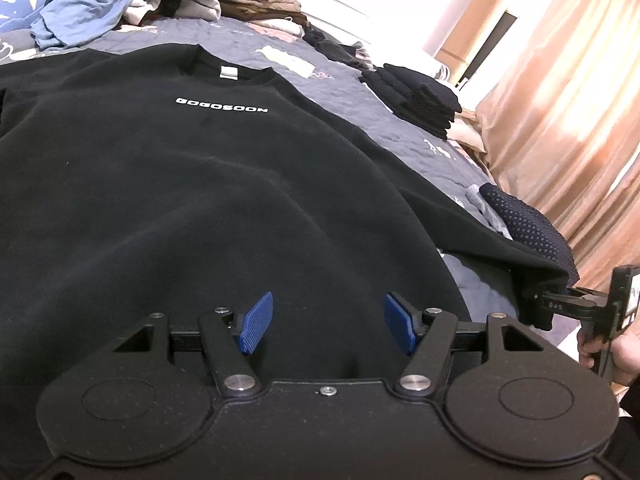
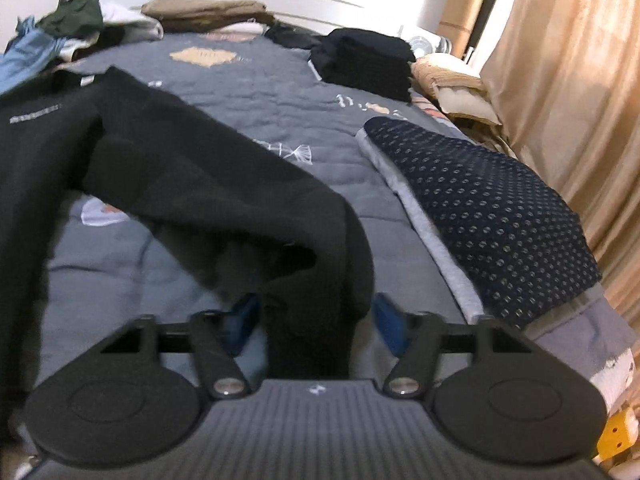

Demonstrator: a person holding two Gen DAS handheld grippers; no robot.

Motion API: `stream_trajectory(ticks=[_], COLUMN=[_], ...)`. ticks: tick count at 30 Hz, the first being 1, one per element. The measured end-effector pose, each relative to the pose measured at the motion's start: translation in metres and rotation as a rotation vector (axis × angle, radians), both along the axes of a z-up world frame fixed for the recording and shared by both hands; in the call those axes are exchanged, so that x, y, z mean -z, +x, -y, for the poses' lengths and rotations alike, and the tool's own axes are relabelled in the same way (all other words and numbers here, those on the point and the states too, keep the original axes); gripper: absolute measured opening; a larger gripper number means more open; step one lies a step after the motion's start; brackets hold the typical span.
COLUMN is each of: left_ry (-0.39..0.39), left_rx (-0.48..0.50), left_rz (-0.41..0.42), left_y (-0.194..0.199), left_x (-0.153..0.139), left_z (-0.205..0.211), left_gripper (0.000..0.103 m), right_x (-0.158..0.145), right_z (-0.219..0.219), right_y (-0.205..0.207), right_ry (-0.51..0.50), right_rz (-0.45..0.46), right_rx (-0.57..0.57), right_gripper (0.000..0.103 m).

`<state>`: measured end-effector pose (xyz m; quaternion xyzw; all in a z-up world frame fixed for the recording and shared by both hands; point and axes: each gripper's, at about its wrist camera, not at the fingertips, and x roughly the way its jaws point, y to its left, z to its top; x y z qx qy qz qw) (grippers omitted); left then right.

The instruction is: Fold clothes

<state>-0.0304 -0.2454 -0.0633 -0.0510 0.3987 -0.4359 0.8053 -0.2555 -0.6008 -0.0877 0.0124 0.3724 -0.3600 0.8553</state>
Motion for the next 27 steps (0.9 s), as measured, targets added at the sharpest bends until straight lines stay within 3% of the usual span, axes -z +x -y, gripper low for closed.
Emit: stream_trajectory(ticks=[4,6,9,11,14,16,18,19,21,24,27], left_ry=[0.006,0.007,0.008,0.006,0.006,0.005,0.002,0.0,-0.005,-0.009,-0.014], left_rx=[0.003,0.007,0.011,0.013,0.011,0.007,0.002,-0.001,-0.003,0.006,0.016], left_rz=[-0.003,-0.004,-0.005,-0.006,-0.005,-0.007,-0.008,-0.008,-0.011,-0.011,-0.008], left_y=[0.001,0.0,-0.001,-0.001,0.0,0.0,0.0,-0.001,-0.001,-0.002,-0.003], left_x=[0.001,0.002,0.003,0.003,0.003,0.003,0.003,0.002,0.002,0.001,-0.001], left_z=[0.002,0.002,0.003,0.002,0.002,0.001,0.0,0.0,-0.001,0.0,-0.001], left_gripper=[0.062,0.062,0.062,0.062,0.062,0.062,0.062,0.062,0.062,0.062,0.062], right_x=[-0.01,-0.018,-0.024,-0.023,-0.009,0.003,0.007,0.004,-0.004,-0.029,-0.064], right_z=[0.0,-0.01,-0.032,-0.041,-0.032,-0.019,-0.009,-0.008,-0.007,-0.007,-0.002], right_y=[0.009,0.012,0.01,0.006,0.001,-0.001,-0.005,-0.008,-0.017,-0.032,-0.047], right_ry=[-0.115,-0.303,-0.711,-0.93,-1.042,-0.926,-0.676,-0.555,-0.358,-0.207,-0.073], right_rz=[-0.076,-0.149,-0.285,-0.352,-0.472,-0.551,-0.575,-0.551,-0.474,-0.322,-0.138], right_rx=[-0.004,-0.039,-0.139,-0.217,-0.287,-0.308,-0.303,-0.29,-0.256,-0.183,-0.101], right_gripper=[0.016,0.013,0.011,0.011,0.013,0.02,0.042,0.045,0.054,0.066,0.072])
